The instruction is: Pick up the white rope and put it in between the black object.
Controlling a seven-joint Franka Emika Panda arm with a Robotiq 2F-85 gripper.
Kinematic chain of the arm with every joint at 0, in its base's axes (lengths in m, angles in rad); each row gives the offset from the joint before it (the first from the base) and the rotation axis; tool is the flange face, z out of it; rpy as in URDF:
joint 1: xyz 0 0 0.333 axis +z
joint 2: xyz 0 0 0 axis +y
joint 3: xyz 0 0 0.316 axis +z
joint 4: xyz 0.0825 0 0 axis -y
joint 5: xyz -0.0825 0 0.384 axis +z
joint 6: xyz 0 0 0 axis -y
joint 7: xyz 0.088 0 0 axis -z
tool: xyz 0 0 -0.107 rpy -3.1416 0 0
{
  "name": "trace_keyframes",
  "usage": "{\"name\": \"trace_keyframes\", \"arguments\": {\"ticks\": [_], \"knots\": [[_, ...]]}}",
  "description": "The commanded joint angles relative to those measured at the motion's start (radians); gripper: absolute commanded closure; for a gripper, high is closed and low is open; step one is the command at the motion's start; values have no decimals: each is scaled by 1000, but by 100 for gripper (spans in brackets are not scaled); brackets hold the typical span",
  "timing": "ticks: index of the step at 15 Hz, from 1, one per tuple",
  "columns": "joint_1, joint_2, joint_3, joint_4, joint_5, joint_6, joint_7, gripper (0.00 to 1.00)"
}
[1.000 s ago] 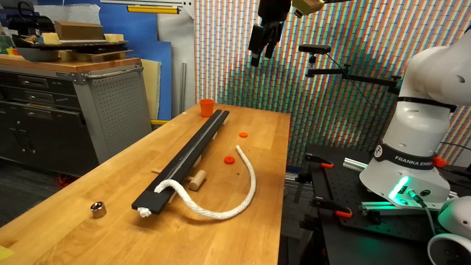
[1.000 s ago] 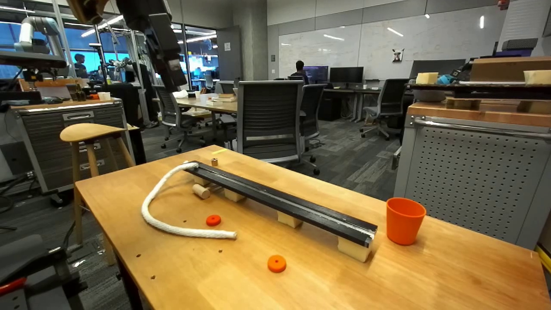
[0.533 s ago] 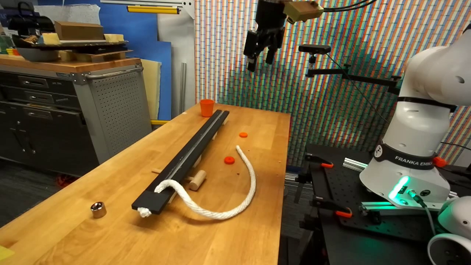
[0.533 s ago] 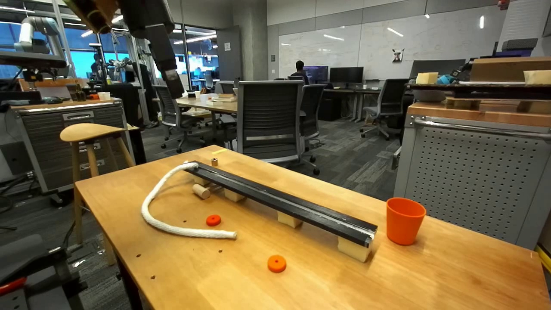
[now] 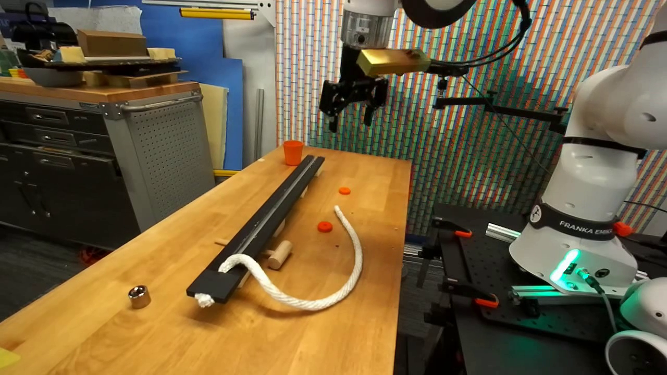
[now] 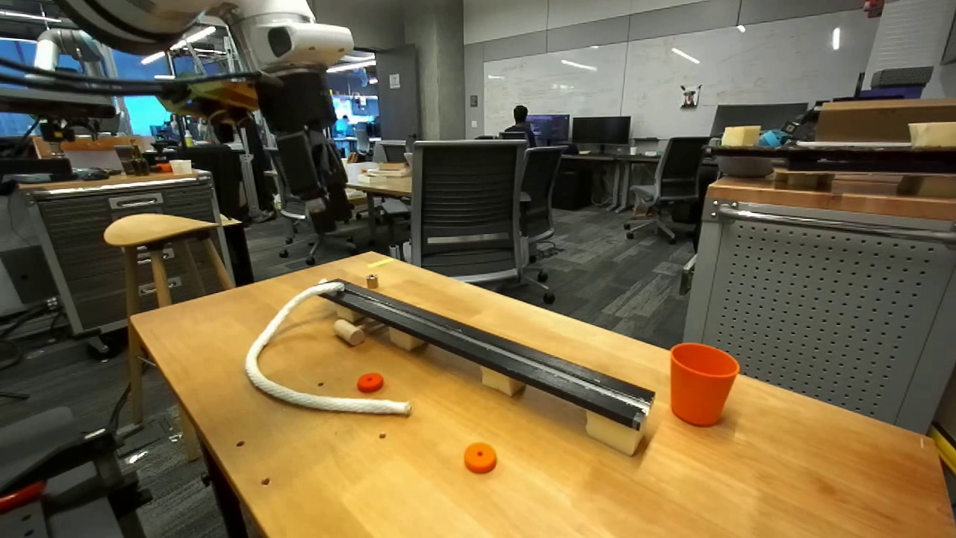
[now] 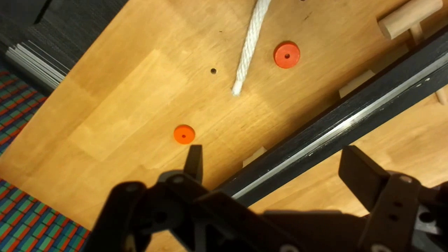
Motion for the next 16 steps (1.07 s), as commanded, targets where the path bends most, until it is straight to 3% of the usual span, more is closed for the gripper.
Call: {"name": "trace_keyframes", "arguments": {"ticks": [1,9,16], "knots": [[-22,114,-8,18,-105,134,192,0],[28,324,-120,32,-288,255,478,0],[98,456,-216,47,-260,376,447,0]]}}
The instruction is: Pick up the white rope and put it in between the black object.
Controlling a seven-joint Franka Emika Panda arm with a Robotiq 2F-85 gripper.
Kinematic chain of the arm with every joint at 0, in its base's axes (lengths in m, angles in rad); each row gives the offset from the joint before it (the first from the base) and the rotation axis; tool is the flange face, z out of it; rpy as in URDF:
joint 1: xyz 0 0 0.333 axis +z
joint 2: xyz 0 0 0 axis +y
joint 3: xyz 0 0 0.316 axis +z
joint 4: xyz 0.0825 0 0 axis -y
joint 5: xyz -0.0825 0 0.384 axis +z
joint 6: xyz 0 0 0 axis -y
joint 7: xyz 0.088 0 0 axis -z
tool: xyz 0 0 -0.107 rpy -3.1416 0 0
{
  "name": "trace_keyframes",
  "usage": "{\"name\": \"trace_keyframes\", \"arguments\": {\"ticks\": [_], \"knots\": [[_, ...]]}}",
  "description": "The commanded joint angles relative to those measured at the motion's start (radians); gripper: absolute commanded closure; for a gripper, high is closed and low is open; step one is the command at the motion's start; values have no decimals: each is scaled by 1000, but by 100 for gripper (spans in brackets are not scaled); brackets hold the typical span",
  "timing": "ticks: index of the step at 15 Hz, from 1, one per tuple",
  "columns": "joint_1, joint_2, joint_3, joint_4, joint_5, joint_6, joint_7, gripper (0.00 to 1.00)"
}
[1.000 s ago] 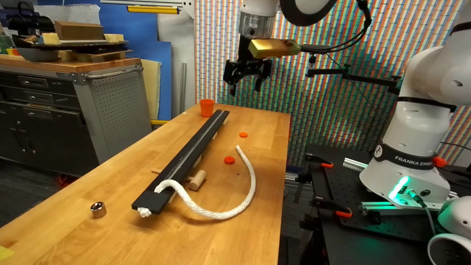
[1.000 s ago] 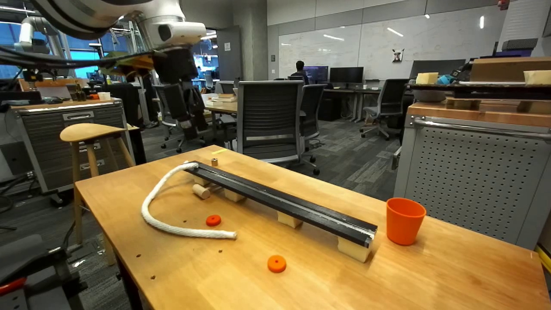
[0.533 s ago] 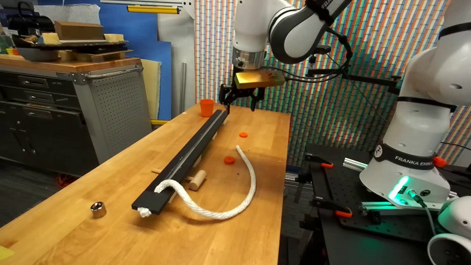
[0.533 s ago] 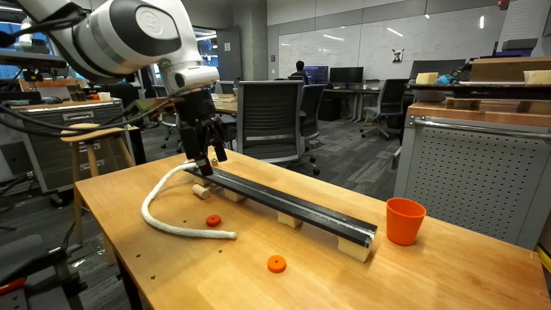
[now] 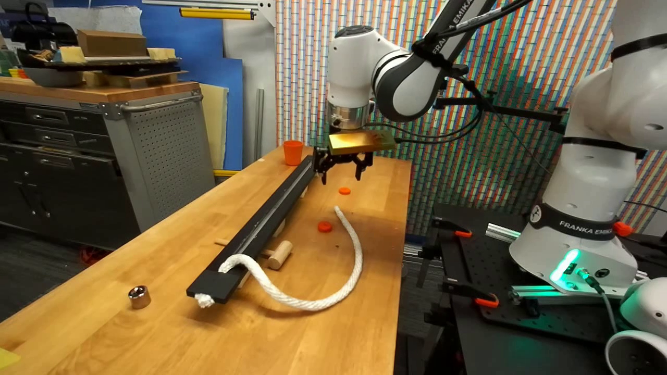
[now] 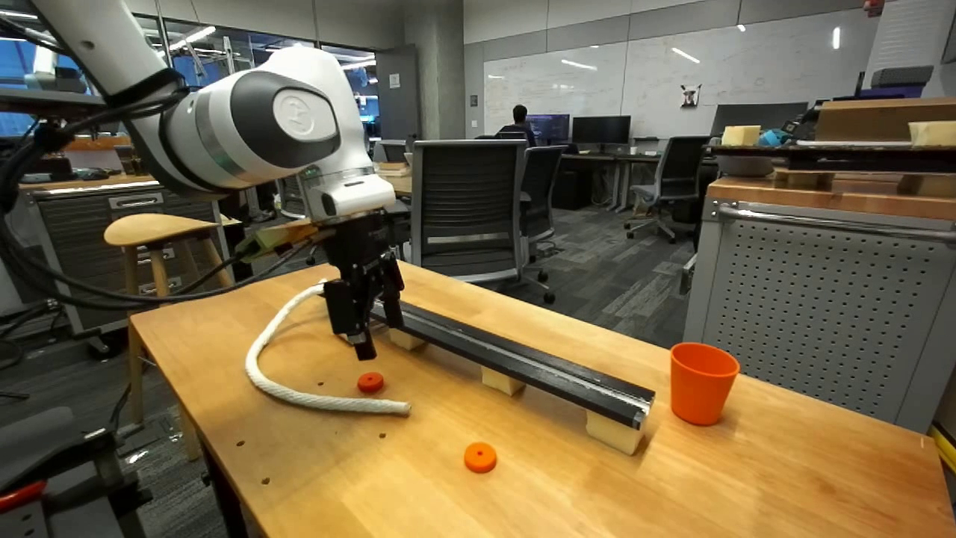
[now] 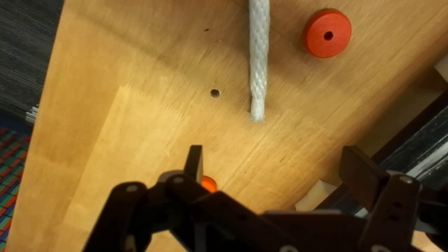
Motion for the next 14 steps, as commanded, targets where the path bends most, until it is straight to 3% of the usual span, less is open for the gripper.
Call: {"name": "trace_keyframes", "arguments": {"ticks": [1,14], "knots": [[53,73,-58,34,3,74,-15,0],[227,258,-222,34,29,218,-15,0]]}}
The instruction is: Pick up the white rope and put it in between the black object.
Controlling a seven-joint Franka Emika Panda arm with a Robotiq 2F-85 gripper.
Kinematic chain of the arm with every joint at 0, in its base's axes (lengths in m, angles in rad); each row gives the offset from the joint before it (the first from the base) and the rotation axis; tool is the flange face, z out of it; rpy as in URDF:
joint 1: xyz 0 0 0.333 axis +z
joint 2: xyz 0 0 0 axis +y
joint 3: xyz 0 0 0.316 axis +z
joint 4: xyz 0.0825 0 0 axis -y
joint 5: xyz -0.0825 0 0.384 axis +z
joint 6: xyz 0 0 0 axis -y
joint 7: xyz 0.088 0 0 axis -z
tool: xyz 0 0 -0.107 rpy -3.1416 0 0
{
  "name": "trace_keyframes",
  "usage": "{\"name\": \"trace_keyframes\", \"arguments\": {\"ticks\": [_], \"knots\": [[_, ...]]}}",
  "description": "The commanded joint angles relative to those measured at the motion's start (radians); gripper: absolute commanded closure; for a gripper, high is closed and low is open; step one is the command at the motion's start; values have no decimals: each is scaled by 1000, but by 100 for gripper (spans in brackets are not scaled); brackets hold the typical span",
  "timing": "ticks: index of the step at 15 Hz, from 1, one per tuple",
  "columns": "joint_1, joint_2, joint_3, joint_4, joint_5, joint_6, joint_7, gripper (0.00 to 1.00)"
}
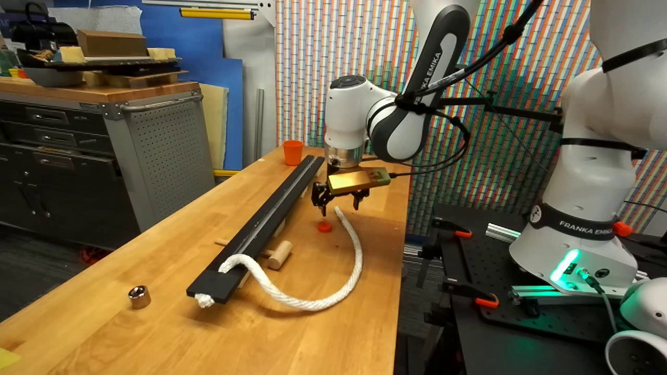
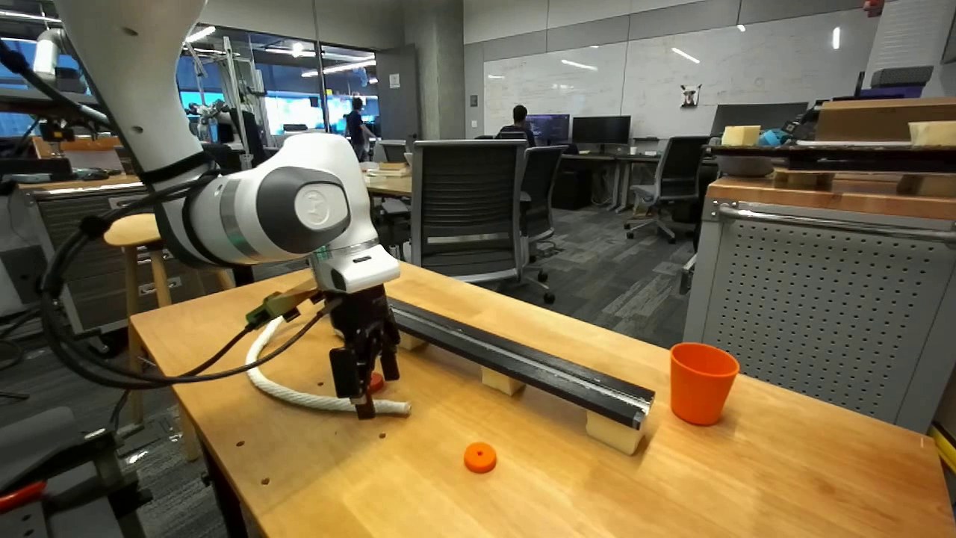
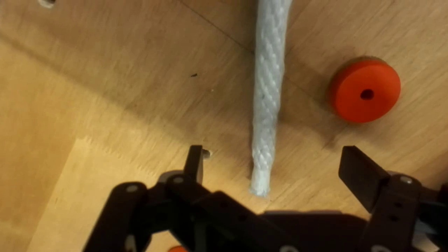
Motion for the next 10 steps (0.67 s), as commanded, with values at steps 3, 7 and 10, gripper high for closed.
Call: {"name": "trace_keyframes", "arguments": {"ticks": [3,7,10], "knots": [[83,46,-78,4,49,44,-22,22],[94,46,-84,0,106,59,-33,51],[93,38,-81,-8,151,72,-48,73]]}}
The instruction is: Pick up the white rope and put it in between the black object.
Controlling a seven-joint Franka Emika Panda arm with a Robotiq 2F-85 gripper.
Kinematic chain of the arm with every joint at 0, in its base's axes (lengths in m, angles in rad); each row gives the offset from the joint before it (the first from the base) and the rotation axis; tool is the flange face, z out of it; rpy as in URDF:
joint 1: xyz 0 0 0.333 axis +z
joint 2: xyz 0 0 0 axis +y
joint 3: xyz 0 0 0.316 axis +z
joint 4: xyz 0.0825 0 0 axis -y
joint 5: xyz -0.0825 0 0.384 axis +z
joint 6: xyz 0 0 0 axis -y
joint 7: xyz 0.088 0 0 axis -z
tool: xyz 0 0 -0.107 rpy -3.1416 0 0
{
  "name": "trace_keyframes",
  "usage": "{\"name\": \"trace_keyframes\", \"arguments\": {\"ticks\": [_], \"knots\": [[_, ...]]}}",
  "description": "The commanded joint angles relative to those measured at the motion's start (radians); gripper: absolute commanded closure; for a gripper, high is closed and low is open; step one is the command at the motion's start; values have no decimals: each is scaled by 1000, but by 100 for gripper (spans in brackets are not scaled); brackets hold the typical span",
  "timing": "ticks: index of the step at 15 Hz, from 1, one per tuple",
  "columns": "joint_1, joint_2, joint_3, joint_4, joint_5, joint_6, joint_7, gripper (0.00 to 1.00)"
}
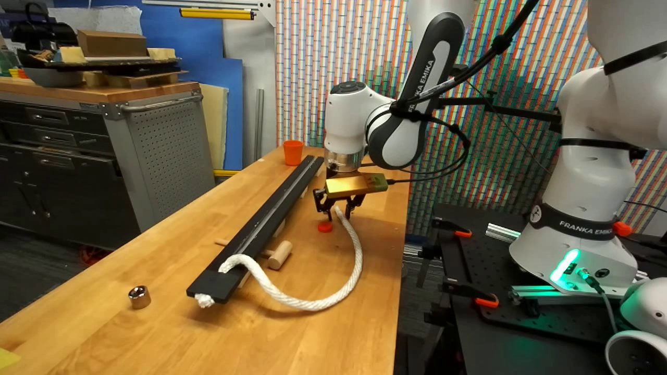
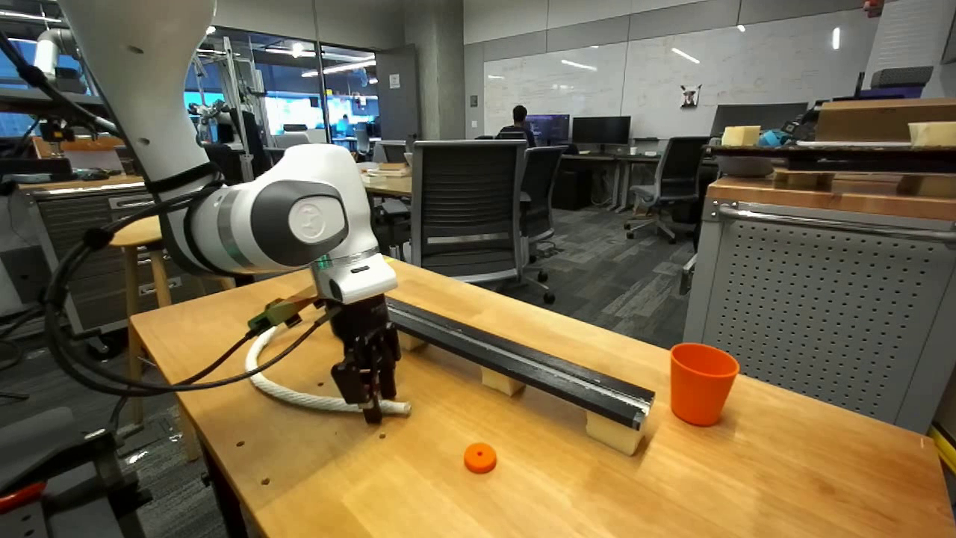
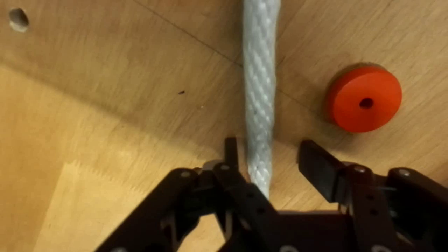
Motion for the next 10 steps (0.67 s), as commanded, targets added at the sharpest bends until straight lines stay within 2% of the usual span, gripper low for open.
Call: {"name": "trace_keyframes", "arguments": {"ticks": [1,4,5,10], "knots": [[22,-5,-24,-13,68,24,-43,78],[32,-15,-29,-21,94,39,-45,100],[30,-19,-24,-25,107,39,-49,100],[104,-62,-103,-48,64,3,-15,97]]}}
